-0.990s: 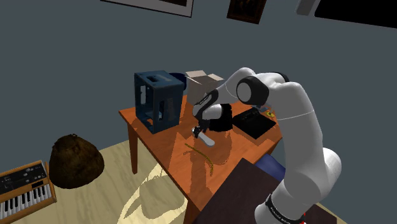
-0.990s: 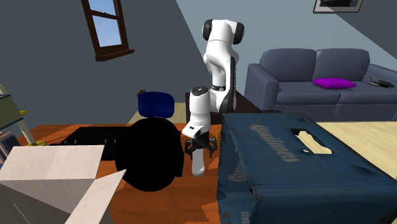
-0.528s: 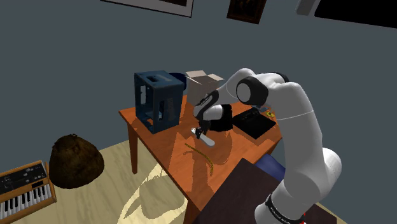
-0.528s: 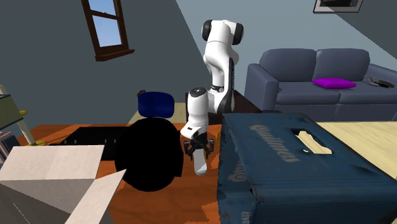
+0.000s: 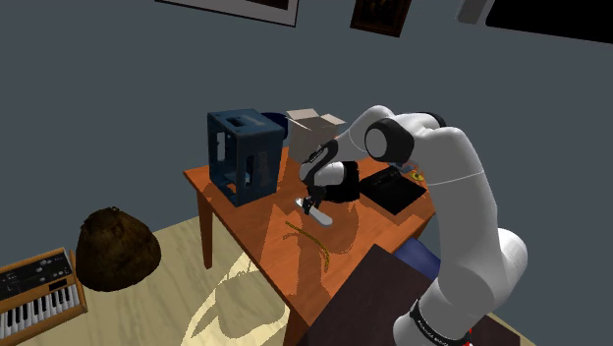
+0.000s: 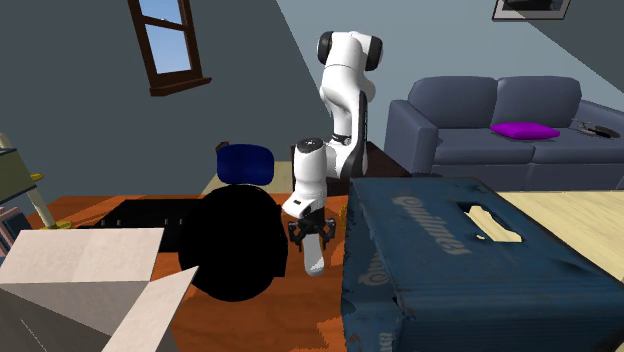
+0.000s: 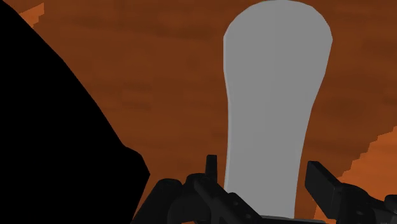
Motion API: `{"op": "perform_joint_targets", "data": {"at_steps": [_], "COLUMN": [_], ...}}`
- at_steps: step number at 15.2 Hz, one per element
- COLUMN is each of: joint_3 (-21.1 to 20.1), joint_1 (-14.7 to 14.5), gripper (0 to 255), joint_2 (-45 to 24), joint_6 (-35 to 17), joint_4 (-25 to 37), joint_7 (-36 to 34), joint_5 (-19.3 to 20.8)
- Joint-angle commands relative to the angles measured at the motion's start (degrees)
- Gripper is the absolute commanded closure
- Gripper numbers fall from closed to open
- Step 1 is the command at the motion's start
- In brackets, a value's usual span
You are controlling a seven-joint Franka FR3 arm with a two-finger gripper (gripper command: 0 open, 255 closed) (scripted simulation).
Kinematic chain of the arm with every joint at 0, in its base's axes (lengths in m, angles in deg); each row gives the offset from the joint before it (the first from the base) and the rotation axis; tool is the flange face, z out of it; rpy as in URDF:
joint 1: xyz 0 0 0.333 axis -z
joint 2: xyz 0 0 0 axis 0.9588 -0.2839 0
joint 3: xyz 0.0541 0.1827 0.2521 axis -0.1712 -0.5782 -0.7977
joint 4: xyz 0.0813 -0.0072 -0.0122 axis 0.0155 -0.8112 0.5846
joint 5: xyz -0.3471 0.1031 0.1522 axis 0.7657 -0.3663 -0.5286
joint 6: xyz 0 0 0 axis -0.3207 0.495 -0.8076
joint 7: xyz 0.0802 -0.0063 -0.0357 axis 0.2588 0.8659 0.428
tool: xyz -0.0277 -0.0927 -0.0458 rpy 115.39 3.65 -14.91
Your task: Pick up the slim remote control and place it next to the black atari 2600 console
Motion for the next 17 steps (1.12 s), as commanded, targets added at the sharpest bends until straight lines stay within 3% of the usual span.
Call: {"op": "perform_joint_targets", "data": {"at_steps": [1, 17], "joint_3": [0.03, 2.59], "joint_1": [0.32, -1.60], "gripper": [255, 255], "joint_2": [-0.07, 10.24], "joint_6": [-0.16, 7.00], "joint_4": [-0.22, -3.38], "joint_7": [0.35, -1.29], "joint_5": [-0.02, 2.44]}}
